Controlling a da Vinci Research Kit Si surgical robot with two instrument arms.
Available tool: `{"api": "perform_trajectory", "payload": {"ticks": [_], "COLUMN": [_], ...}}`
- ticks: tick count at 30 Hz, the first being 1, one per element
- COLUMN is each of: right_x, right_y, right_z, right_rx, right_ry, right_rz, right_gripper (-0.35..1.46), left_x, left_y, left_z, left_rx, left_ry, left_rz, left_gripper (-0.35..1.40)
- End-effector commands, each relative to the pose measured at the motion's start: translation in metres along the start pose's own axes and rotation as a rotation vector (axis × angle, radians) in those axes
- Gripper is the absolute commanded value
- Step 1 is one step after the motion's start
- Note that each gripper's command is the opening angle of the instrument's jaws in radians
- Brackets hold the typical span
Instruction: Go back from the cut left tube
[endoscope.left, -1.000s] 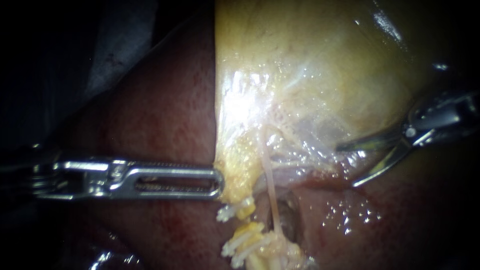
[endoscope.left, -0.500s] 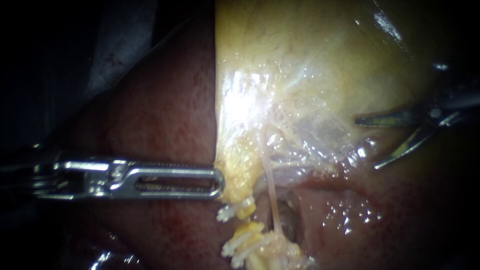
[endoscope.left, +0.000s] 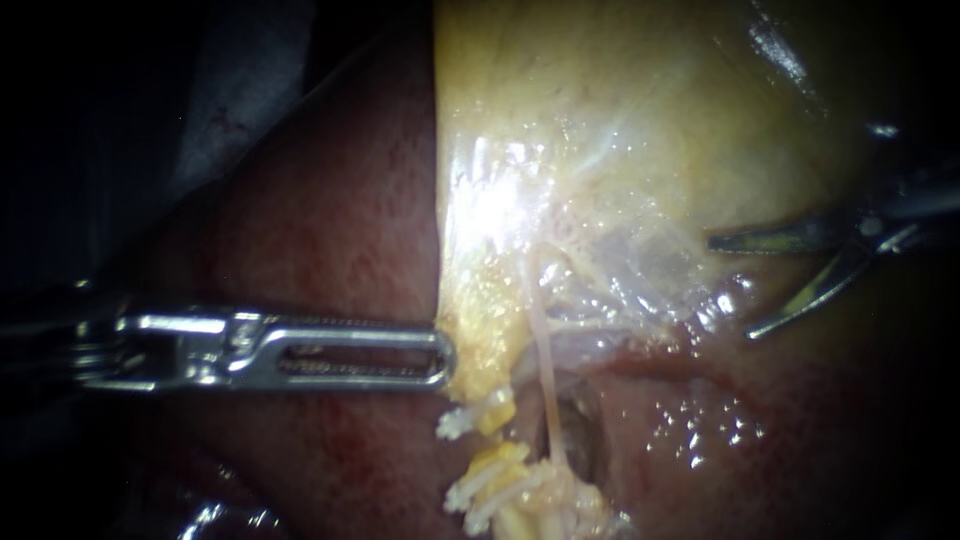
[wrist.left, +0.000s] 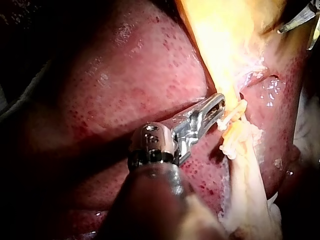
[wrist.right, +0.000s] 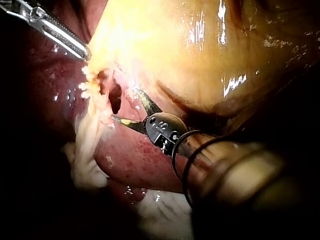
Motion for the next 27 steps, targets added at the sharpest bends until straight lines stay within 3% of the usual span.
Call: {"api": "perform_trajectory", "payload": {"ticks": [1,12,27], "right_x": [0.0000,0.0000,0.0000], "right_y": [0.0000,-0.0001,-0.0001], "right_z": [0.0000,0.0001,0.0001], "right_rx": [0.000,0.000,0.000], "right_ry": [0.000,0.000,0.000], "right_rz": [-0.001,-0.001,-0.001], "right_gripper": [0.88,0.89,0.91], "left_x": [0.0000,-0.0005,-0.0010], "left_y": [0.0000,0.0001,0.0002], "left_z": [0.0002,0.0022,0.0031], "left_rx": [-0.004,-0.015,-0.019], "left_ry": [-0.002,-0.007,-0.011], "left_rz": [-0.002,-0.009,-0.004], "left_gripper": [-0.35,-0.35,-0.35]}}
